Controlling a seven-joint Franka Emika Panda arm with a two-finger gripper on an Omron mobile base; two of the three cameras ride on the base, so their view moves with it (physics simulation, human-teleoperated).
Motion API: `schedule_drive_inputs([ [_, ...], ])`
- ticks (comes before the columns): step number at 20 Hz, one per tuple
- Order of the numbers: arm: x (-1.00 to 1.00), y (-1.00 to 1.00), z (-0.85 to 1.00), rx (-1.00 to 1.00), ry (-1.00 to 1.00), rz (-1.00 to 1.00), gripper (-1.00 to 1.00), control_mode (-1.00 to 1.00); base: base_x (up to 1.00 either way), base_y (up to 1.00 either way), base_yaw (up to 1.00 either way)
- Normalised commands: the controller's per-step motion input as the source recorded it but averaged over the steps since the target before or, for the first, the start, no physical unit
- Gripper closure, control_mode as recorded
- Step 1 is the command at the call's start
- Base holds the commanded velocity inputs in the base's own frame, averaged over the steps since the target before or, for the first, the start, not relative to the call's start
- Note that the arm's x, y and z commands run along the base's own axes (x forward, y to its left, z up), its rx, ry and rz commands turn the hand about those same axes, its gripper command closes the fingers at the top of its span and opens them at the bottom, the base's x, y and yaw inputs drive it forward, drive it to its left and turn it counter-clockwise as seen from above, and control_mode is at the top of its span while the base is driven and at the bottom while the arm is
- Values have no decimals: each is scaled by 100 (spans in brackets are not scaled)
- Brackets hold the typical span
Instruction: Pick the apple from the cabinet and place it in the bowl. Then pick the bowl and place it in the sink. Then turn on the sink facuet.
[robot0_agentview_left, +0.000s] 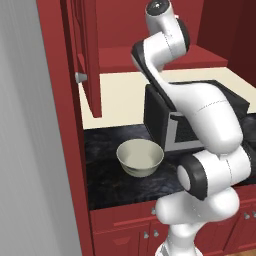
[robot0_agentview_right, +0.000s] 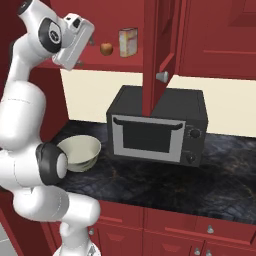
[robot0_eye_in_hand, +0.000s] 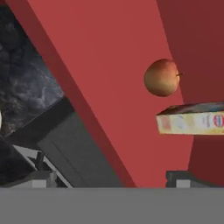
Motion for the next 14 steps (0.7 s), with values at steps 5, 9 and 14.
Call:
schedule_drive_inputs([
  [5, 49, 0, 0, -15, 0, 11, -100, -100, 0, 0, 0],
  [9, 45, 1, 0, -14, 13, 6, -100, -100, 0, 0, 0],
  [14, 66, 1, 0, -10, 20, 3, -100, -100, 0, 0, 0],
])
